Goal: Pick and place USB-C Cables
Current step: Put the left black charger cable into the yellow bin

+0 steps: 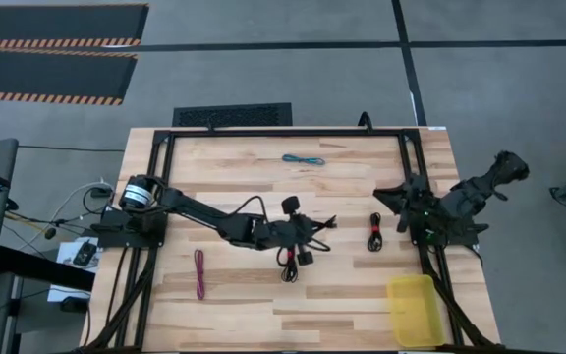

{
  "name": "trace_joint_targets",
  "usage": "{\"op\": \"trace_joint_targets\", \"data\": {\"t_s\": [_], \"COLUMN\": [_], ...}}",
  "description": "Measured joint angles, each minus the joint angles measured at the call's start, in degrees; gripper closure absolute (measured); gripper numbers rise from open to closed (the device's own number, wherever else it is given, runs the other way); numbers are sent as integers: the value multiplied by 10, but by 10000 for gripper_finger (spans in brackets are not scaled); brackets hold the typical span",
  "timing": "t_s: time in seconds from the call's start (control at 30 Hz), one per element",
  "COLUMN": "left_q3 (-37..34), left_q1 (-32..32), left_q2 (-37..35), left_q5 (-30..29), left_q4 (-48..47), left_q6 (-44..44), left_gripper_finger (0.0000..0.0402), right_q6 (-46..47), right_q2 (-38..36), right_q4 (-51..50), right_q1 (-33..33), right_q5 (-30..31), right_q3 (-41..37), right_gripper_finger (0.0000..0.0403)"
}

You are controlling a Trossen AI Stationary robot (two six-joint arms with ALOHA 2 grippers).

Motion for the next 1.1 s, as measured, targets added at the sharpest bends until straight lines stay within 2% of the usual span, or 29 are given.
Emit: {"op": "trace_joint_targets", "data": {"t_s": [0.1, 0.23, 0.33, 0.47, 0.53, 0.77, 0.93, 1.1], "left_q3": [0, 0, 0, 1, 0, 0, 0, 0], "left_q1": [0, 1, 5, 12, 15, 19, 20, 20], "left_q2": [0, 0, 0, 36, 59, 74, 74, 74], "left_q5": [8, 10, 28, 113, 136, 132, 135, 153], "left_q4": [22, 29, 55, 162, 203, 212, 221, 253], "left_q6": [17, 22, 18, 10, 6, 1, 17, 25], "left_gripper_finger": [401, 401, 395, 391, 393, 397, 392, 395], "right_q6": [-68, -98, -87, -17, 9, 16, -13, -36], "right_q2": [23, 61, 86, 109, 113, 103, 102, 119], "right_q4": [84, 100, 92, 69, 61, 49, 47, 57], "right_q1": [9, 21, 33, 39, 40, 69, 98, 133], "right_q5": [-52, -86, -83, -48, -40, -24, -72, -84], "right_q3": [-10, -11, -11, -12, -12, -12, -12, -12], "right_gripper_finger": [332, 330, 321, 308, 305, 305, 302, 265]}}
